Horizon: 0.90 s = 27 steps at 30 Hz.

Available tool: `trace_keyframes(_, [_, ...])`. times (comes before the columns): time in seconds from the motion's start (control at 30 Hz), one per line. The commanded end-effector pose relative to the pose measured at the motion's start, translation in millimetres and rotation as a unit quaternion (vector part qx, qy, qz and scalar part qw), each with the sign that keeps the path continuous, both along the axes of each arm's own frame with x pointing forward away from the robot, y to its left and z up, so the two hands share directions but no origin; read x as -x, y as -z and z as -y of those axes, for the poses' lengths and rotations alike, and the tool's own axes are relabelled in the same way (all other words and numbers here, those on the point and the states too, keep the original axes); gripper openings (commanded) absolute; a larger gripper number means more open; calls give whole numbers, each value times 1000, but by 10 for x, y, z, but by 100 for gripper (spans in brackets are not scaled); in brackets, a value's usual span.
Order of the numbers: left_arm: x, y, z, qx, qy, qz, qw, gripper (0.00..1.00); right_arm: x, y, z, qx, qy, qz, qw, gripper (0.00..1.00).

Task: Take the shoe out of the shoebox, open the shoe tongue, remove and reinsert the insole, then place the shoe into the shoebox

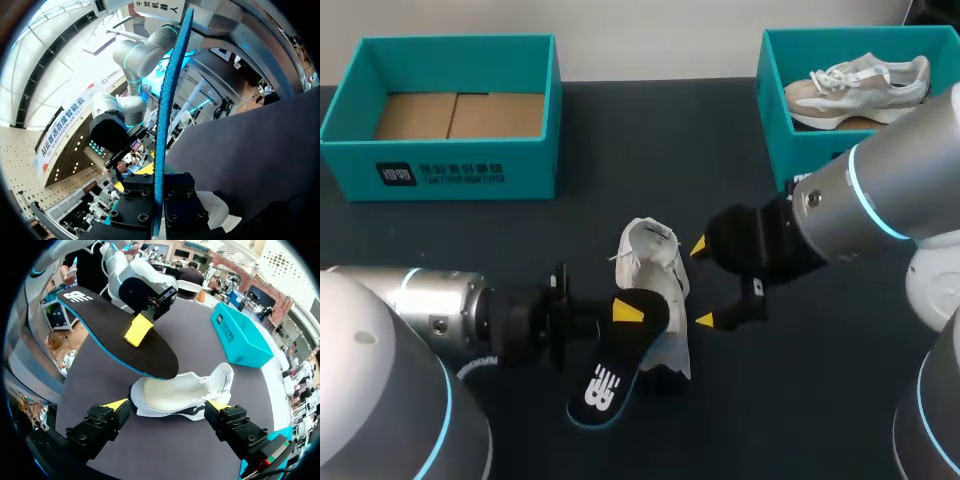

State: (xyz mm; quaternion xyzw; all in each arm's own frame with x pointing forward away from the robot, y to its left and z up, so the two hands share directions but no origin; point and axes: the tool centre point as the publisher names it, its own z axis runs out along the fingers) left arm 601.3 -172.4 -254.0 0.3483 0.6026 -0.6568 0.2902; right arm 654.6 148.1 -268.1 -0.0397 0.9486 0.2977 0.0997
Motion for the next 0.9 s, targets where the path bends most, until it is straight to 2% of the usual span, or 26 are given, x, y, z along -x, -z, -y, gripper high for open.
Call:
trace_keyframes(0.03, [9, 22, 36, -1, -8, 3, 1000, 0, -84, 216, -135, 11, 10, -26, 1000, 100])
trace_keyframes(0.77, [-3, 10, 36, -1, -10, 3, 1000, 0, -81, 249, -109, 14, 8, -29, 999, 100])
trace_keyframes(0.8, [-3, 10, 36, -1, -10, 3, 1000, 0, -86, 271, -78, 23, 16, -13, 1000, 100])
trace_keyframes(0.9, [-3, 10, 36, -1, -10, 3, 1000, 0, -88, 306, -28, 30, 24, -8, 999, 100])
